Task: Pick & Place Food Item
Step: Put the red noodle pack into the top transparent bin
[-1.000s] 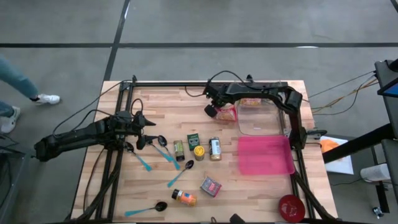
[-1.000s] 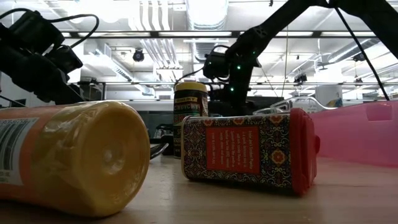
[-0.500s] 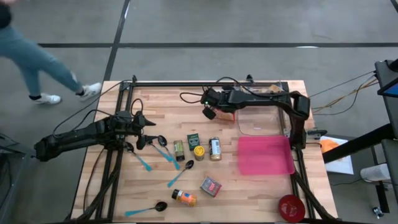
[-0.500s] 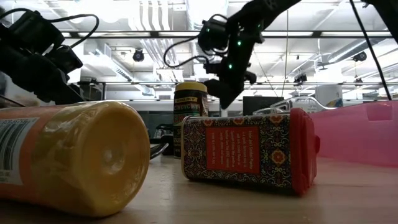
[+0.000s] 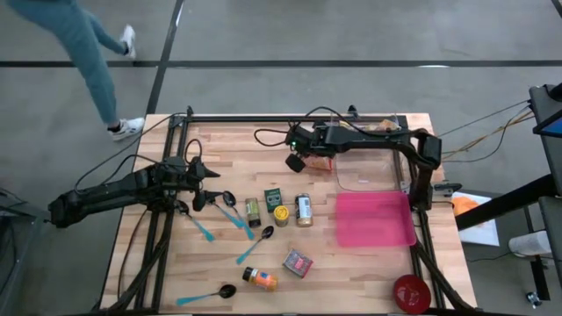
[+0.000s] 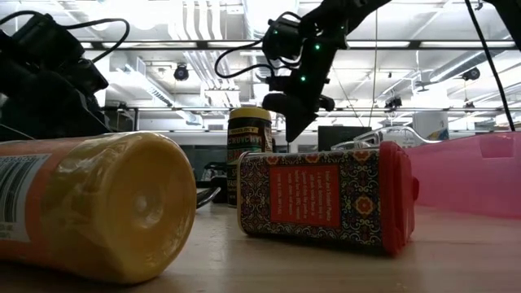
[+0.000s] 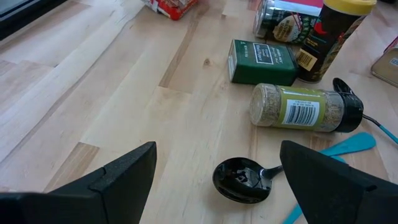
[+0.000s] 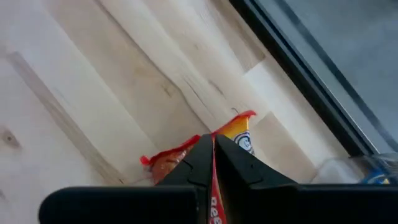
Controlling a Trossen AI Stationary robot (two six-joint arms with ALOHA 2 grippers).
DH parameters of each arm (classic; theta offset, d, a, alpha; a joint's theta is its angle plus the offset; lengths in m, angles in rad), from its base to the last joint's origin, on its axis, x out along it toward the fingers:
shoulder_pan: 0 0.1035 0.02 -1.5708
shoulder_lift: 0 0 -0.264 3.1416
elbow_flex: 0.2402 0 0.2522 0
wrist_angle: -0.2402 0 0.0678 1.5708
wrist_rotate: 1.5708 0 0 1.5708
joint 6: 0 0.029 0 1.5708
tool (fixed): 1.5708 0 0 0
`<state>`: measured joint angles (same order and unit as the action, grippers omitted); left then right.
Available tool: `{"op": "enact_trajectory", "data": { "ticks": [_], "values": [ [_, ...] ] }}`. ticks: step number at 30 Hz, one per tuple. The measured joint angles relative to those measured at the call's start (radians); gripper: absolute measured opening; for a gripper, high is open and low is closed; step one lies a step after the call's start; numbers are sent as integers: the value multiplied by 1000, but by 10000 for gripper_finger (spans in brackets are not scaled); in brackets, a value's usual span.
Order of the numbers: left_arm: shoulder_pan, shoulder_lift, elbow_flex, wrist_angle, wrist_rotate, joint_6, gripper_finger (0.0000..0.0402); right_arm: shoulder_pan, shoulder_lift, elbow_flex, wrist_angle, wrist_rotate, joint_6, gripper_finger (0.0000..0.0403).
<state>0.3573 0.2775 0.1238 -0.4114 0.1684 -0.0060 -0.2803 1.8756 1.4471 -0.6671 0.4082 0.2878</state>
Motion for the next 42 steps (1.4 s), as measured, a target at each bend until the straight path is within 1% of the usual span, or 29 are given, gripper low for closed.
{"op": "enact_trajectory", "data": {
  "ticks": [1, 2, 5, 6, 9, 11, 12, 14, 16, 18, 20, 22, 24, 26, 28, 30, 33, 42],
  "values": [
    [0, 0, 0, 0, 0, 0, 345, -10, -2, 0, -8, -13, 0, 13],
    [0, 0, 0, 0, 0, 0, 345, -25, -7, 0, -10, -53, 0, 13],
    [0, 0, 0, 0, 0, 0, 345, -82, -12, 0, -6, -296, -33, 13],
    [0, 0, 0, 0, 0, 0, 345, -99, -12, 0, -8, -339, -49, 13],
    [0, 0, 0, 0, 0, 0, 345, -139, -11, -1, 0, -391, -47, 13],
    [0, 0, 0, 0, 0, 0, 345, -161, -10, -1, 13, -405, 4, 15],
    [0, 0, 0, 0, 0, 0, 345, -169, -10, -1, 18, -408, 30, 21],
    [0, 0, 0, 0, 0, 0, 345, -181, -10, -1, 31, -407, 57, 47],
    [0, 0, 0, 0, 0, 0, 345, -186, -10, -1, 37, -406, 54, 91],
    [0, 0, 0, 0, 0, 0, 345, -185, -9, -2, 37, -400, 52, 147],
    [0, 0, 0, 0, 0, 0, 345, -184, -8, -2, 37, -354, 41, 204],
    [0, 0, 0, 0, 0, 0, 345, -184, -8, -2, 40, -334, -16, 254],
    [0, 0, 0, 0, 0, 0, 345, -186, -8, -2, 42, -329, -66, 294],
    [0, 0, 0, 0, 0, 0, 345, -186, -8, -5, 46, -326, -75, 324],
    [0, 0, 0, 0, 0, 0, 345, -185, -8, -15, 47, -326, -67, 343],
    [0, 0, 0, 0, 0, 0, 345, -184, -8, -28, 58, -314, -63, 354],
    [0, 0, 0, 0, 0, 0, 345, -185, -8, -60, 104, -246, -61, 358],
    [0, 0, 0, 0, 0, 0, 345, -196, -8, -159, 221, -244, -52, 358]
  ]
}}
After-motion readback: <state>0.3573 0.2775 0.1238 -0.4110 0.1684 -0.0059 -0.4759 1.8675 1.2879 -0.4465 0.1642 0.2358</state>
